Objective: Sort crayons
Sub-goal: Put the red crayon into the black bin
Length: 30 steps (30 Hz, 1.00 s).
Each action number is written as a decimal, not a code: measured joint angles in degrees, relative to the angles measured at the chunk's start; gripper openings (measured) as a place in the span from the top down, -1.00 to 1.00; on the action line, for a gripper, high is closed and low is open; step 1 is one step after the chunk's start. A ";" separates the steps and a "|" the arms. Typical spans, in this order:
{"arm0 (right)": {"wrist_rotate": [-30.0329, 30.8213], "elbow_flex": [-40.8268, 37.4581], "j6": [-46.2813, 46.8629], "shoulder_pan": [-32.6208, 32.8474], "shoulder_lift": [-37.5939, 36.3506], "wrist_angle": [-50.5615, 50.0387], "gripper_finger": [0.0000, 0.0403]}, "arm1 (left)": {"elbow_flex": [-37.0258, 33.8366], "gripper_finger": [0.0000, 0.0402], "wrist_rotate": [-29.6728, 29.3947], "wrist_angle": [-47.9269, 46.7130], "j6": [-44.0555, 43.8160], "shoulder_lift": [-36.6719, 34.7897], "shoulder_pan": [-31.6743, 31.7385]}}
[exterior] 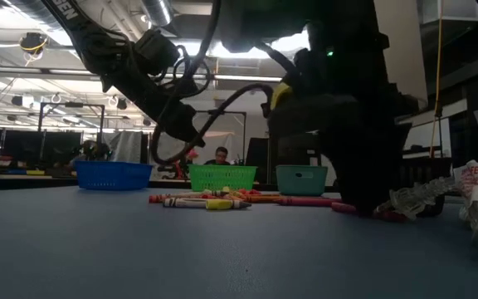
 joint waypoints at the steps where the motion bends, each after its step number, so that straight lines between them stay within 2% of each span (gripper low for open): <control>1: -0.03 0.00 -0.16 0.00 0.00 0.46 0.32 | 0.00 0.58 0.00 0.00 -0.01 0.00 0.00; 15: -4.33 0.04 -7.23 -0.04 0.33 8.79 0.32 | -0.02 0.58 0.00 0.02 -0.02 0.00 -0.01; 30: -7.00 0.04 -7.50 -1.62 0.26 7.55 0.32 | -0.02 0.58 0.00 0.02 -0.02 0.00 0.00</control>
